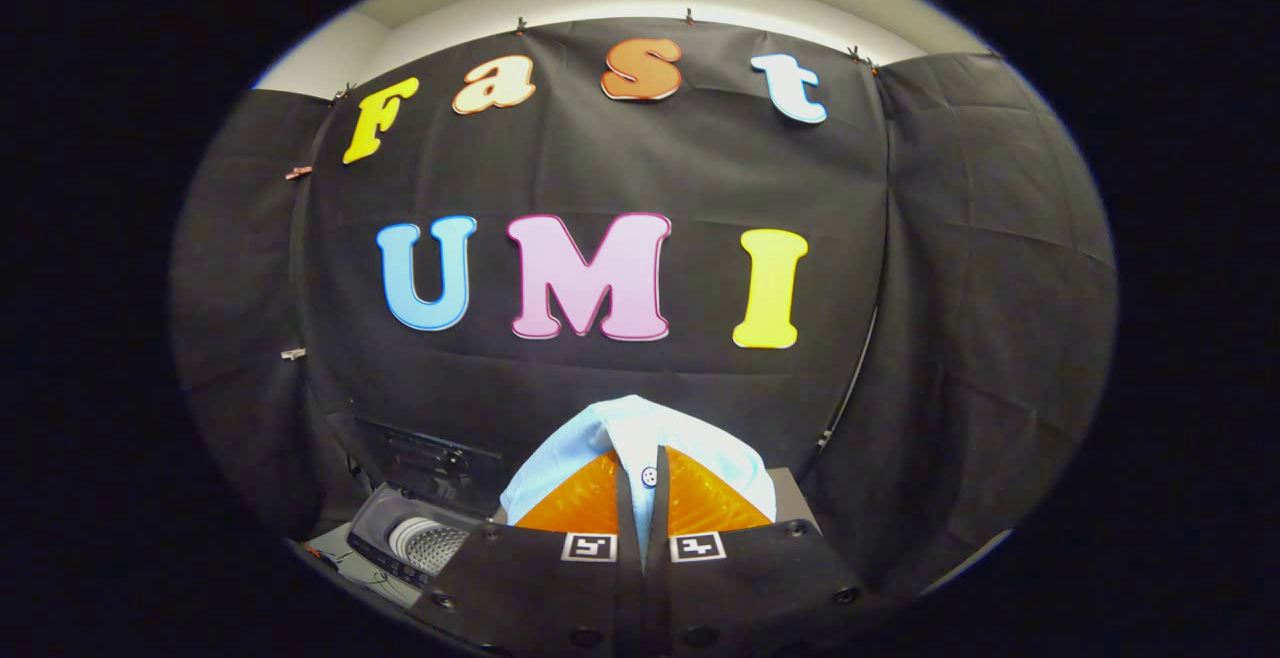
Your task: Put the clothes into the washing machine and then close the washing machine lid.
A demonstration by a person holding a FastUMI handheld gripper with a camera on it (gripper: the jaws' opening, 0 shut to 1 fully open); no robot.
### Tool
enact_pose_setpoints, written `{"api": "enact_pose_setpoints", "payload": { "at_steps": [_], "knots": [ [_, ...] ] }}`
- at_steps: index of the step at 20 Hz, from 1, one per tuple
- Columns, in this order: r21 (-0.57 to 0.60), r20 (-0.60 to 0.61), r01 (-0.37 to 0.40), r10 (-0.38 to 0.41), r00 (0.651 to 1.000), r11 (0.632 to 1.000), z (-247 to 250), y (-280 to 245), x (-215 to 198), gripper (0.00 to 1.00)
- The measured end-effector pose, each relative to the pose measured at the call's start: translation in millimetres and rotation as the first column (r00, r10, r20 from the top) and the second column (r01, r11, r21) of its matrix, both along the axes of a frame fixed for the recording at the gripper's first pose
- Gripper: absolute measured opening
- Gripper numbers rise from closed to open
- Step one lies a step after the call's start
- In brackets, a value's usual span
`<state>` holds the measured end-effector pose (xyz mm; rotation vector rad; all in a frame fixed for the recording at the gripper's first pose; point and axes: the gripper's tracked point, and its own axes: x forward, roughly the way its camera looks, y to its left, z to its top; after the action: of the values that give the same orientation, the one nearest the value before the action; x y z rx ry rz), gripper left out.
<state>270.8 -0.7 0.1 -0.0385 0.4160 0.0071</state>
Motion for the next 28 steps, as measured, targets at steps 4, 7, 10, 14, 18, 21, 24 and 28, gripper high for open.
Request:
{"api": "enact_pose_setpoints", "payload": {
  "at_steps": [4,7,10,14,18,21,24,28],
  "knots": [
    [0.010,0.035,-0.108,0.108,0.994,0.994,8,65,4,0.05],
    [0.092,0.005,-0.191,0.191,0.981,0.977,2,116,7,0.05],
    [0.141,-0.017,-0.267,0.272,0.962,0.953,-7,160,10,0.05],
    [0.169,-0.047,-0.341,0.354,0.934,0.925,-33,209,14,0.05],
    [0.205,-0.082,-0.402,0.425,0.902,0.893,-64,253,19,0.05],
    [0.229,-0.110,-0.439,0.471,0.875,0.869,-91,284,24,0.05],
    [0.255,-0.138,-0.473,0.516,0.846,0.844,-124,313,29,0.05],
    [0.267,-0.222,-0.497,0.555,0.802,0.826,-192,339,30,0.05]
  ]
}}
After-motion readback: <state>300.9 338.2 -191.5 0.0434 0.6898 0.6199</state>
